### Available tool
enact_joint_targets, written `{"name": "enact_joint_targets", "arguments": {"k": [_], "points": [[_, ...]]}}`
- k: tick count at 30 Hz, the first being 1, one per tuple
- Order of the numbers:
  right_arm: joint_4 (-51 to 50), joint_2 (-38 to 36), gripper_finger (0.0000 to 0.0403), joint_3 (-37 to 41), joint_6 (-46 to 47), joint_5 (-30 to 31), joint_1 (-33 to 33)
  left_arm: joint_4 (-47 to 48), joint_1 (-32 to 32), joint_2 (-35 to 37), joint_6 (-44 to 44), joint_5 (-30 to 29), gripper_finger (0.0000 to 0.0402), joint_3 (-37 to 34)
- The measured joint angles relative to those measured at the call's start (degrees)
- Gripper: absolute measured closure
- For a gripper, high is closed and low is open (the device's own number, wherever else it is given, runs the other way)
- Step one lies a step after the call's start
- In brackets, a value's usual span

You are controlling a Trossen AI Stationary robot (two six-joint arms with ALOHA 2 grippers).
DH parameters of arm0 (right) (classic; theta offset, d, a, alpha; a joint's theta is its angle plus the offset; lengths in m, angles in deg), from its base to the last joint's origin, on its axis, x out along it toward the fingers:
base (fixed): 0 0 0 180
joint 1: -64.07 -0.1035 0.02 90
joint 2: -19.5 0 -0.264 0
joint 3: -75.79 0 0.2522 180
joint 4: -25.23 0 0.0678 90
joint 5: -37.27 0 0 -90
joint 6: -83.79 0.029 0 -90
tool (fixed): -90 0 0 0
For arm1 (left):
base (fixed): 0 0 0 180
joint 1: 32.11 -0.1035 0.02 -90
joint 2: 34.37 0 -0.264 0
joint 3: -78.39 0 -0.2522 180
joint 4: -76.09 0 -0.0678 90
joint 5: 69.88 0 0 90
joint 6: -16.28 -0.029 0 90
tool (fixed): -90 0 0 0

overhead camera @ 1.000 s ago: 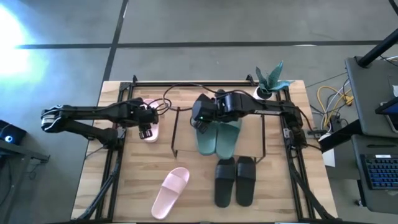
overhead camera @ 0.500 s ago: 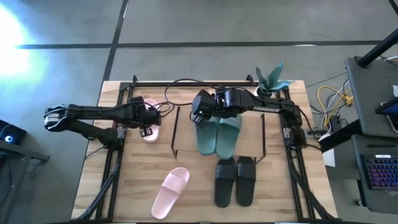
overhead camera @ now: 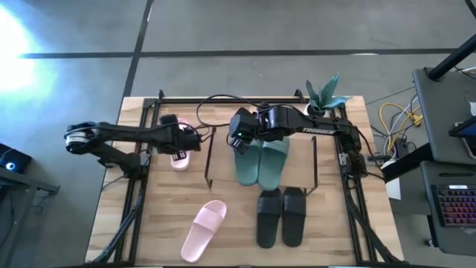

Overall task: Pick and place slides into the shelf
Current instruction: Put the pink slide under the shelf

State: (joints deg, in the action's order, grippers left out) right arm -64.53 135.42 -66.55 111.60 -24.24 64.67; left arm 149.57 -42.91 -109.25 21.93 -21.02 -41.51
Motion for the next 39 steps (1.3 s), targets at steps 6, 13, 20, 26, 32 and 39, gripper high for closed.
{"name": "enact_joint_targets", "arguments": {"k": [6, 13, 20, 26, 32, 39], "points": [[-0.09, 0.0, 0.0248, 0.0, 0.0, -0.22, 0.09, -3.76, -4.48, -2.42, -0.06, -1.51, 0.021, -0.39], [-0.52, 0.0, 0.0248, 0.0, 0.0, -0.39, 0.09, -7.15, -10.24, -3.53, -1.2, -1.61, 0.0211, -1.19], [-0.59, 0.0, 0.0248, 0.0, -0.92, -0.39, 0.2, -10.25, -12.48, -3.29, -6.28, 1.35, 0.0267, -2.11], [-0.75, 0.0, 0.0248, 0.0, -1.07, -0.39, 0.2, -9.51, -12.58, -2.28, -5.99, 7.94, 0.036, -1.79], [-2.82, 0.0, 0.0248, -0.02, -1.07, -0.4, 0.2, -7.19, -12.76, 1.61, -5.96, 12.25, 0.0396, 0.89], [-9.97, 0.0, 0.0248, -0.3, -1.04, -3.76, 0.54, -1.69, -15.5, 5.31, -1.19, 30.6, 0.0396, 5.29]]}}
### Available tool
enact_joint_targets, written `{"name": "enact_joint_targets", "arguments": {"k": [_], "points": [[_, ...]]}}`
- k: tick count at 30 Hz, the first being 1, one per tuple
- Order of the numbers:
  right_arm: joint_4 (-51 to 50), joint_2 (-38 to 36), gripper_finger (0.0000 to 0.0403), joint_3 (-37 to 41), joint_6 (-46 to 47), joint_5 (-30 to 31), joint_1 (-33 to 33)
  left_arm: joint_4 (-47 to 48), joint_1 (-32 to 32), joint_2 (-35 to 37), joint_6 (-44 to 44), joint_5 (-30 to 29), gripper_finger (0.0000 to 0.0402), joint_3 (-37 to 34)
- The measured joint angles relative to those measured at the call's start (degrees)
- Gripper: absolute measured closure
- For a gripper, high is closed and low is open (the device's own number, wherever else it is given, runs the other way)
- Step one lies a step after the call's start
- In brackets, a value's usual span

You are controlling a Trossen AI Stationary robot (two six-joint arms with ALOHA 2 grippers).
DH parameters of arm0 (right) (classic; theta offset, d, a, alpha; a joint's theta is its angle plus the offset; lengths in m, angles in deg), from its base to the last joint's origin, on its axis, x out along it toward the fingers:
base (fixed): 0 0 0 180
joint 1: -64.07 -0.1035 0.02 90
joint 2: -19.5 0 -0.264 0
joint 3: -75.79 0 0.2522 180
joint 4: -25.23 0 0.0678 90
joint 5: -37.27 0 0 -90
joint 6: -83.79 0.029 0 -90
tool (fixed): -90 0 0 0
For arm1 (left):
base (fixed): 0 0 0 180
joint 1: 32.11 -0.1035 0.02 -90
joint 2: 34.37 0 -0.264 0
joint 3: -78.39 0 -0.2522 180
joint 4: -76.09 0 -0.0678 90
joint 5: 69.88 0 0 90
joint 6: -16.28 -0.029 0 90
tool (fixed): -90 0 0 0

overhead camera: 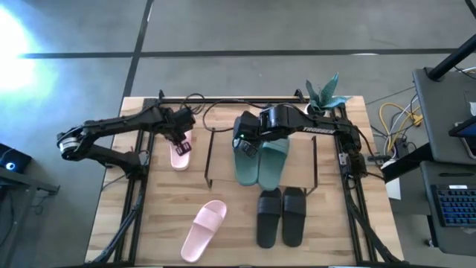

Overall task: Pick and place slides into the shelf
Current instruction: Put the pink slide under the shelf

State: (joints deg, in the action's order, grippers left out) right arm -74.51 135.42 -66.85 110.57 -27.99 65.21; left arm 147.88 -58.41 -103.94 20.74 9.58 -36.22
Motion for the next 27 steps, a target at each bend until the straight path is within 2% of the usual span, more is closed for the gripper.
{"name": "enact_joint_targets", "arguments": {"k": [2, 4, 6, 8, 11, 13, 21, 24, 27], "points": [[-1.23, 0.0, 0.0248, 0.01, 0.0, -3.54, 0.38, 0.95, -1.73, -0.16, 2.07, 5.71, 0.0395, 0.03], [-1.26, 0.0, 0.0248, 0.01, -0.2, -5.45, 0.55, 1.9, -3.15, -0.86, 3.28, 8.06, 0.0392, -0.33], [-1.26, 0.0, 0.0248, 0.01, -0.88, -5.45, 0.53, 3.17, -3.74, -1.69, 3.74, 5.63, 0.038, -0.68], [-1.25, 0.0, 0.0248, 0.01, -1.36, -5.05, 0.53, 3.97, -3.73, -2.35, 2.56, 0.02, 0.0361, -0.76], [-1.26, 0.0, 0.0248, 0.01, -1.64, -3.15, 0.51, 4.66, -3.26, -2.68, -0.3, -8.0, 0.0322, -0.78], [-1.26, -0.02, 0.0248, 0.01, -1.97, -2.35, 0.65, 4.01, -3.22, -2.68, -0.53, -10.35, 0.0293, -0.78], [-1.28, -0.07, 0.0248, 0.01, -1.9, -0.72, 2.4, 4.0, -2.96, -2.68, -0.54, -9.77, 0.0198, -0.73], [-1.24, -0.11, 0.0248, 0.26, -2.57, -0.89, 3.51, 3.97, -2.94, -2.91, -0.7, -9.73, 0.0179, -0.78], [-1.2, -0.15, 0.0248, 0.69, -2.77, -5.32, 5.02, 4.11, -2.94, -3.88, 1.66, -9.35, 0.0174, -0.8]]}}
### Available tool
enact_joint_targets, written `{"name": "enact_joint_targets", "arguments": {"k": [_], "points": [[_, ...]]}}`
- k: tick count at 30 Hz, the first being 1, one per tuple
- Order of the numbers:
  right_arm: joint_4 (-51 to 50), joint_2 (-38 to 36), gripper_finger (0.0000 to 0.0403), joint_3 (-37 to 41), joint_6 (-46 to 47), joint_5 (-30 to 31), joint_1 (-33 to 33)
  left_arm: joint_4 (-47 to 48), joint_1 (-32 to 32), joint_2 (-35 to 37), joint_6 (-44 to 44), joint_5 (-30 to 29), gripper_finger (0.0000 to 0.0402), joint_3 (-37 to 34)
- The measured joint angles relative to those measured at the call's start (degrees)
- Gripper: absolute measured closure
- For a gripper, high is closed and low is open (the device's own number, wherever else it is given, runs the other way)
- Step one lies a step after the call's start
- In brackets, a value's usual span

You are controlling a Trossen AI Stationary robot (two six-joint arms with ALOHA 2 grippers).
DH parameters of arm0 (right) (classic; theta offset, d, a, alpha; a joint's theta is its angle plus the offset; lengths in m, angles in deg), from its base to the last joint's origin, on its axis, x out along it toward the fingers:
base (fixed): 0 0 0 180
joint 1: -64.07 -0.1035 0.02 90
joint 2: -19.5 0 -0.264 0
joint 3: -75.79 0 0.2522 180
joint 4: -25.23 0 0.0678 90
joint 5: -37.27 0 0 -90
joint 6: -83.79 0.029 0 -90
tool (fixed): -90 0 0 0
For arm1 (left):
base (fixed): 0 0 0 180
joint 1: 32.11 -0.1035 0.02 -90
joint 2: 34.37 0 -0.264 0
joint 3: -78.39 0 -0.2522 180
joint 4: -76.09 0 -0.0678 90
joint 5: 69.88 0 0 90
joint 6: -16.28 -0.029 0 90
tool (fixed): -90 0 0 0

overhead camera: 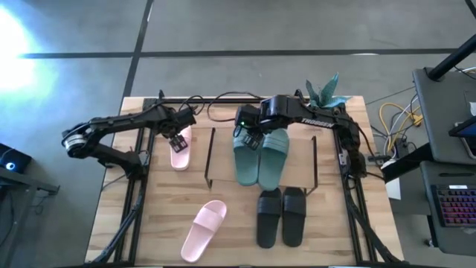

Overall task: Pick and place slides into the shelf
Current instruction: Put the pink slide under the shelf

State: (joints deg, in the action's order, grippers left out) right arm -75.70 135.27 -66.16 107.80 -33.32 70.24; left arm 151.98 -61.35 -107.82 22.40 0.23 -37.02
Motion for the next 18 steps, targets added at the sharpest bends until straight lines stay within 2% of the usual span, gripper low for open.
{"name": "enact_joint_targets", "arguments": {"k": [2, 4, 10, 18], "points": [[0.02, 0.0, 0.0248, 0.17, -0.59, -4.45, 1.09, -0.05, 0.05, -0.79, 0.8, 0.9, 0.0173, -0.01], [0.02, 0.0, 0.0248, 0.18, -1.17, -5.91, 1.87, -0.18, 0.18, -1.9, 0.52, 1.23, 0.0173, -0.09], [0.19, 0.0, 0.0248, 0.22, 1.38, -5.87, 3.94, -0.91, 0.3, -5.28, -1.41, 0.55, 0.0173, -0.24], [0.63, 0.0, 0.0248, 0.26, 6.06, -3.25, 5.15, -3.48, 0.48, -9.26, -6.94, -5.72, 0.0173, -0.31]]}}
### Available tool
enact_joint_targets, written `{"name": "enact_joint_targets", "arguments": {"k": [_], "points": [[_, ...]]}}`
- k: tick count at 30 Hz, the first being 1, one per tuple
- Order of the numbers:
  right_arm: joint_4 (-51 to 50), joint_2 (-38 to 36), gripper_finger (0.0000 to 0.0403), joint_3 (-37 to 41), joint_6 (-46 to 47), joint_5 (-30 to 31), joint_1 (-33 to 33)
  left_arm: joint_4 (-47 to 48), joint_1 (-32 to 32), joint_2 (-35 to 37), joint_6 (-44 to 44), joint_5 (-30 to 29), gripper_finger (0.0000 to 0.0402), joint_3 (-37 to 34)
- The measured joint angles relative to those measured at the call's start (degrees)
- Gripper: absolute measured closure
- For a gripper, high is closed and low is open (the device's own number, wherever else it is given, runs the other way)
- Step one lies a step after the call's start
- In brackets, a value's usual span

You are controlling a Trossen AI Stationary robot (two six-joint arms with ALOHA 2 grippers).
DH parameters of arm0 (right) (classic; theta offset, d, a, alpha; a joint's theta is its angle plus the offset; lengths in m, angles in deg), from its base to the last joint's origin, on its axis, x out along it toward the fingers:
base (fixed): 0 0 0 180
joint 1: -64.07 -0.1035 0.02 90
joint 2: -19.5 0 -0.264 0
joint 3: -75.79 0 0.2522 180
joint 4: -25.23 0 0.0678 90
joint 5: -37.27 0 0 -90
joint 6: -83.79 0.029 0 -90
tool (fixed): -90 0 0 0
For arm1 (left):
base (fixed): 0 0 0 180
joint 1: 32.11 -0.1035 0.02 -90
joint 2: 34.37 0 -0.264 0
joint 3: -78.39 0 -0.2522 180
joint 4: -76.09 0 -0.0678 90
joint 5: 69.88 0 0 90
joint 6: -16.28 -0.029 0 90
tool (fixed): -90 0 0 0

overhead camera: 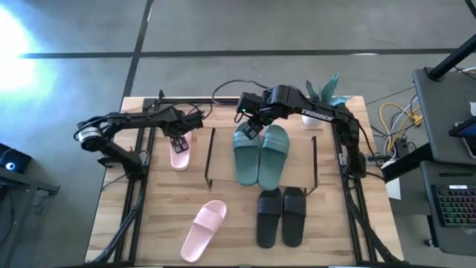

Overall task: Pick and place slides into the shelf
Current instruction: Put the pink slide under the shelf

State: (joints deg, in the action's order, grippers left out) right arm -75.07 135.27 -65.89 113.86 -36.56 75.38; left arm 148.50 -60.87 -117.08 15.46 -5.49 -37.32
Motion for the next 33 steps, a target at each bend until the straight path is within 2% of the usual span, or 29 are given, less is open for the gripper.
{"name": "enact_joint_targets", "arguments": {"k": [5, 9, 25, 33], "points": [[0.31, 0.09, 0.0248, 0.0, 3.36, 0.41, 0.09, -1.41, 0.06, -1.49, -4.52, -3.71, 0.0173, -0.2], [0.79, 0.09, 0.0248, 0.21, 5.3, 0.43, 0.09, -1.96, 0.0, -1.58, -6.35, -3.42, 0.0193, -0.22], [1.92, 0.15, 0.0248, 0.22, 6.09, 1.02, 0.13, -6.11, 0.0, -1.23, -7.65, -3.34, 0.0391, -0.3], [1.54, 0.15, 0.0248, 0.22, 5.1, 1.01, 0.11, -4.13, 0.29, 2.38, -8.76, -3.24, 0.0399, 0.51]]}}
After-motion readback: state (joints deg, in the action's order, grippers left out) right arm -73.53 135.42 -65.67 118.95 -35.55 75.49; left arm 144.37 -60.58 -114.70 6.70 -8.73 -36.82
